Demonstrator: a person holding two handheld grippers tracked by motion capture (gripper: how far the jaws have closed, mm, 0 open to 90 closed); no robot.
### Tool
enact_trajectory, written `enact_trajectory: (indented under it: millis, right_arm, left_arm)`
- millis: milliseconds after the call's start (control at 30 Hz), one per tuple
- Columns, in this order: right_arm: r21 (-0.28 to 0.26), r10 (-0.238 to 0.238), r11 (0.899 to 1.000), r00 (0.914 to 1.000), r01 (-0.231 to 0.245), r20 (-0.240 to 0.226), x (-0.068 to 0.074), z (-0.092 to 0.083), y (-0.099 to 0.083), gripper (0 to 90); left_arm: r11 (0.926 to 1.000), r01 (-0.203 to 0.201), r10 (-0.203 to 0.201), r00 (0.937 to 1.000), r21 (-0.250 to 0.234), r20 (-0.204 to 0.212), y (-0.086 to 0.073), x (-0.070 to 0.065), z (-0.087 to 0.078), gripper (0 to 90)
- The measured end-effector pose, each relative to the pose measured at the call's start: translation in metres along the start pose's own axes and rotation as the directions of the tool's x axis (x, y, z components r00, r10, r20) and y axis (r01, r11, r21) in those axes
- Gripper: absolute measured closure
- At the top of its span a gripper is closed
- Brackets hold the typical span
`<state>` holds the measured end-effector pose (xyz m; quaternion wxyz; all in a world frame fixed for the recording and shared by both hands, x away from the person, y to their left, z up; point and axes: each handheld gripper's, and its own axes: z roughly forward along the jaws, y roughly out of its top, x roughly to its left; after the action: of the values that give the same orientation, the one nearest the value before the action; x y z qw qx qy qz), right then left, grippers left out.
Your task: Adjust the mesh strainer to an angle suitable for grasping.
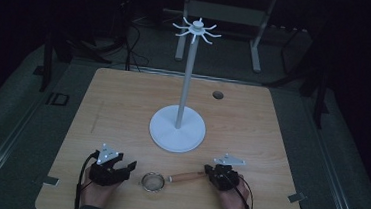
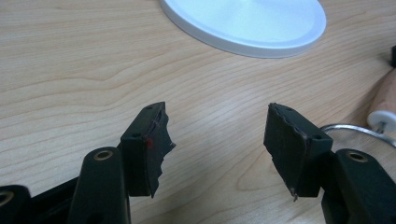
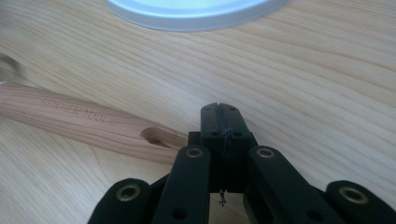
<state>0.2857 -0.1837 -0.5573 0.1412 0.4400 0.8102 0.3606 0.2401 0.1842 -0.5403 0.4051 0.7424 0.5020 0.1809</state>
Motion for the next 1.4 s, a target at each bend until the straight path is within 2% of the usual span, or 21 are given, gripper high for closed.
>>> enact_trajectory:
  millis: [233,467,733,867,900,1233,1367,1400]
  right_arm:
    - [0.008,-0.064,0.998,0.9976,0.064,-0.026,0.010,0.013,0.012,89.8]
    - [-0.002,-0.099,0.995,0.9947,0.099,-0.024,-0.002,0.011,0.021,88.0]
    - [-0.015,-0.099,0.995,0.9951,0.099,0.000,-0.026,0.001,0.023,79.7]
    - [-0.021,-0.091,0.996,0.9958,0.091,0.002,-0.032,-0.002,0.024,74.7]
    - [-0.027,-0.085,0.996,0.9963,0.085,0.005,-0.037,-0.005,0.025,69.8]
    - [-0.025,-0.095,0.995,0.9950,0.095,0.033,-0.048,-0.008,0.028,59.0]
    - [-0.030,-0.096,0.995,0.9947,0.097,0.038,-0.051,-0.010,0.028,57.2]
    - [-0.030,-0.096,0.995,0.9947,0.097,0.038,-0.051,-0.010,0.028,57.2]
  left_arm:
    - [0.9999,-0.009,0.009,0.9996,-0.007,0.025,0.005,-0.005,-0.001,40.0]
    - [0.9994,-0.035,0.035,0.9977,0.000,0.058,0.014,-0.011,-0.001,40.0]
    - [0.9968,-0.079,0.079,0.9940,0.009,0.076,0.027,-0.017,0.005,40.2]
    - [0.9951,-0.098,0.097,0.9918,0.012,0.084,0.032,-0.019,0.008,40.3]
    - [0.9940,-0.108,0.106,0.9906,0.014,0.086,0.034,-0.021,0.010,40.3]
    - [0.9885,-0.147,0.142,0.9835,0.038,0.113,0.044,-0.026,0.018,40.4]
    - [0.9815,-0.185,0.178,0.9758,0.049,0.128,0.052,-0.033,0.023,40.4]
    - [0.9815,-0.185,0.178,0.9758,0.049,0.128,0.052,-0.033,0.023,40.4]
